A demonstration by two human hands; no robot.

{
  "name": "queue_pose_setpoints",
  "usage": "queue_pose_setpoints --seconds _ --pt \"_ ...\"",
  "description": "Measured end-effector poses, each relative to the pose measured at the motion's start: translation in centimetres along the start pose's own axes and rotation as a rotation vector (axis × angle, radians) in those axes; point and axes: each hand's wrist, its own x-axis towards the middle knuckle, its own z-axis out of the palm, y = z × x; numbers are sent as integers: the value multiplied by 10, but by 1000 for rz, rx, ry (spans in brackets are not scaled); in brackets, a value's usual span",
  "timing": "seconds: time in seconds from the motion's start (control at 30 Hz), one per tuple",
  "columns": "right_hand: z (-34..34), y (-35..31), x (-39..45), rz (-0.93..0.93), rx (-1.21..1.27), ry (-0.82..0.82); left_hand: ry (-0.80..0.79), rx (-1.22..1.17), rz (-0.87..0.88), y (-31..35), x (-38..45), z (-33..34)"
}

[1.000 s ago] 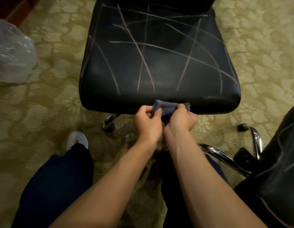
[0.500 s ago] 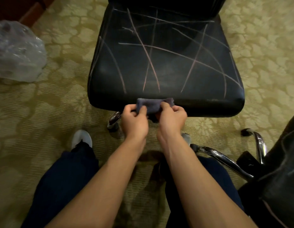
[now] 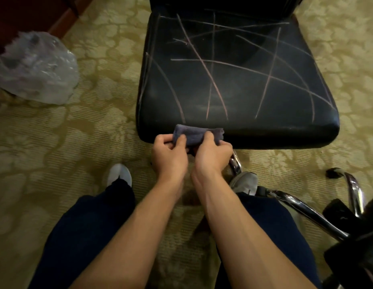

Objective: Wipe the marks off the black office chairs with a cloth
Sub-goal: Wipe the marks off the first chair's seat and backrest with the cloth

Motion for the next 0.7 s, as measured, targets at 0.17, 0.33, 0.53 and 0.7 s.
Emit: queue_pose_setpoints --seconds 0.17,0.33,0.53,0.7 --pt "7 3 -6 -20 -3 -87 33 8 -25 8 12 -13" --pt "-14 -13 22 -5 48 -18 38 188 219 -7 -10 17" --pt "-35 -30 41 11 86 122 -127 67 92 -11 -19 44" --pt "-11 -23 15 -52 -15 28 -55 -59 19 12 1 17"
